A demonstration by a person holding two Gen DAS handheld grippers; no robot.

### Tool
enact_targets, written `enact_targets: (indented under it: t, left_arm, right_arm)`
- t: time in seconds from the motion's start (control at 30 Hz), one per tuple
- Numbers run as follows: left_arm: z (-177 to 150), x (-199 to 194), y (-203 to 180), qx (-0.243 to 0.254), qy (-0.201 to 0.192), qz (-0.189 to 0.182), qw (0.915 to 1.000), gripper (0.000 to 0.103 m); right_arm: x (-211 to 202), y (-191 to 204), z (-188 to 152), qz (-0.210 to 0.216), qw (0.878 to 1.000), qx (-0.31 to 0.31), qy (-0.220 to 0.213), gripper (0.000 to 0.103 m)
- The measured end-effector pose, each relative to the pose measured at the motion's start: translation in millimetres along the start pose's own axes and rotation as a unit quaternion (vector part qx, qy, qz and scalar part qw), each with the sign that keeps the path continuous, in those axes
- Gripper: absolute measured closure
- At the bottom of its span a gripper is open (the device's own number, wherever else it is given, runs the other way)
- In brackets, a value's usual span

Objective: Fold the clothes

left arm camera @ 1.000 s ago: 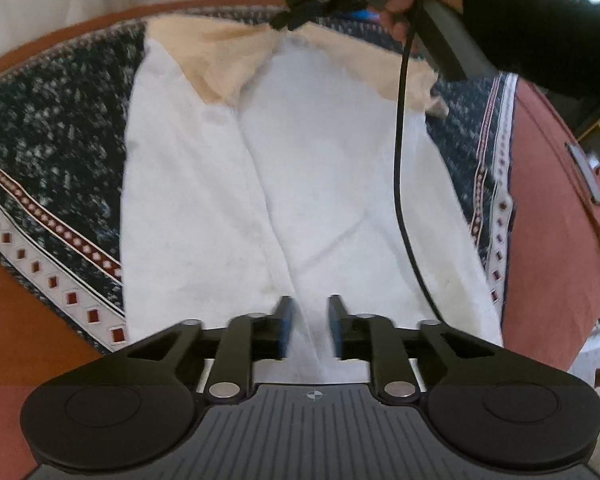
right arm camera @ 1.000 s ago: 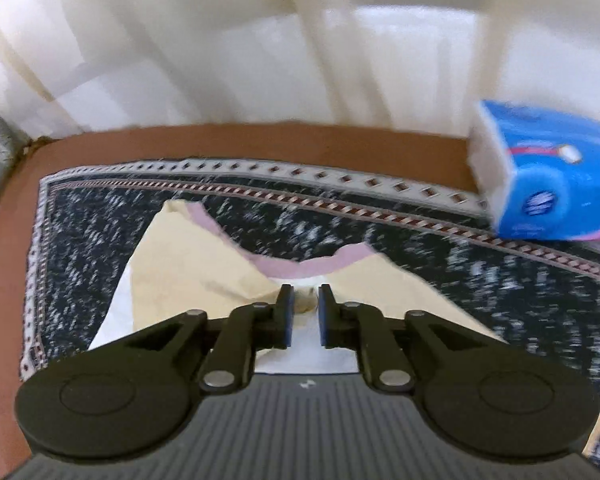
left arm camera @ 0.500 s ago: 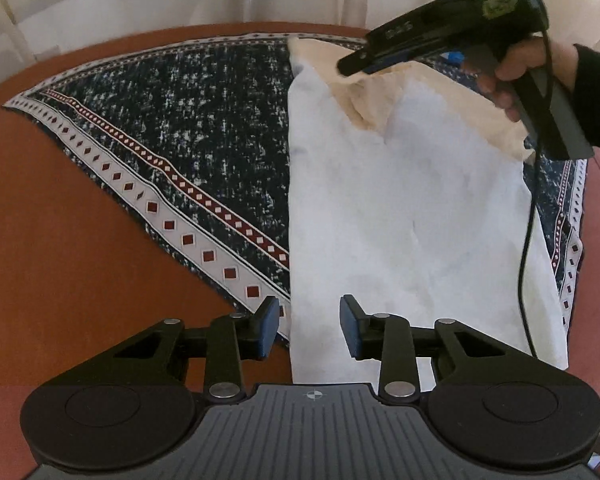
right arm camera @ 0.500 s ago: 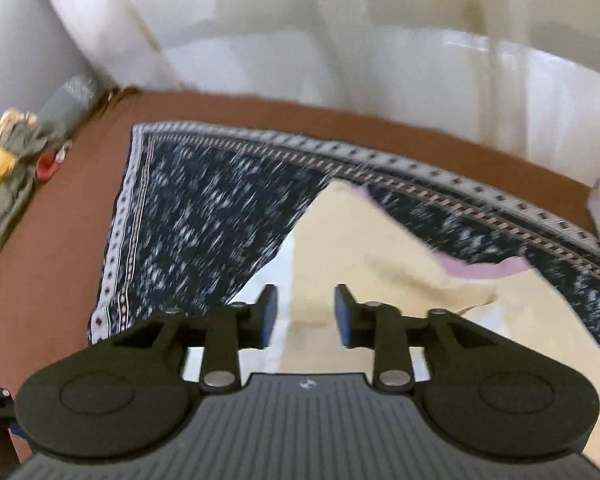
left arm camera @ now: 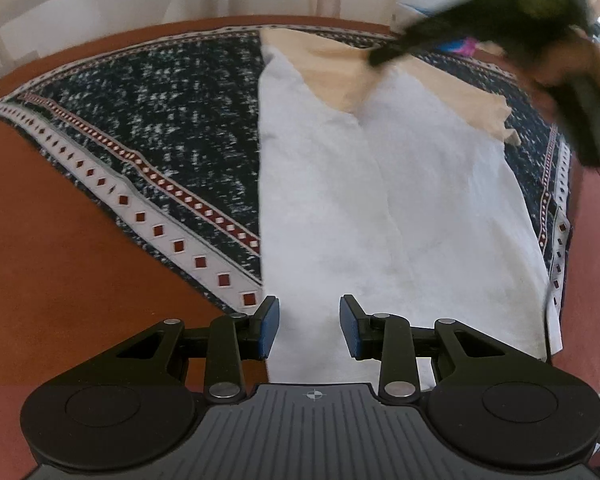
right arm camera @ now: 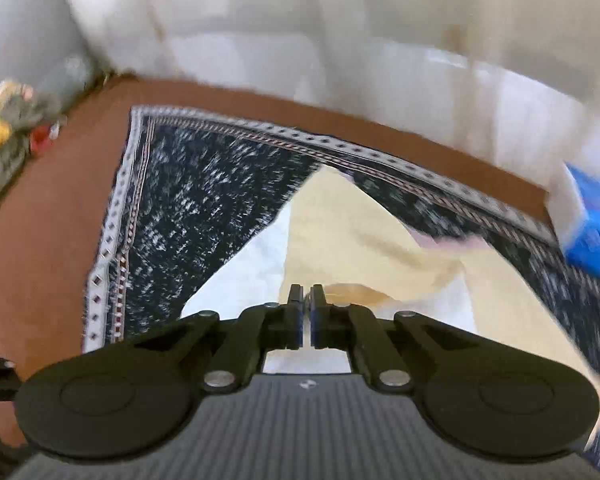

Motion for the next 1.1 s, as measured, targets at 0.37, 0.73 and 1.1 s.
enact_targets:
  t: [0.37, 0.73, 1.1]
  left_arm:
    - [1.3, -9.8, -21.1, 0.043, 0.006, -0.02, 0.9988, 0.054]
    - [28.9, 6.0, -165.5, 0.1, -0.032, -0.091, 0.9902, 0.049]
    - [18.5, 47.2, -230.6, 0.119, -0.029, -0.02, 0.9923, 0.048]
  right_arm:
    - [-22.4, -32.7, -71.9, -0.033, 0.995, 0.083, 0.036, 0.096]
    - [-98.3, -117.8, -52.1, -0.097, 0.994, 0.045, -0.026, 0.07]
    - [-87.1, -173.7, -74.9, -0.079, 0.996, 0.042, -0.013, 0.067]
Point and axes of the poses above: each gripper's, at about its wrist camera, not at the fingertips, and x roughly the way its jaws point, y to its left, z to its top, the point moved 6 cm from there along x, roughly the way its jaws point, and after that the axes turned 4 degrees about -y, right-handed, at the moved point
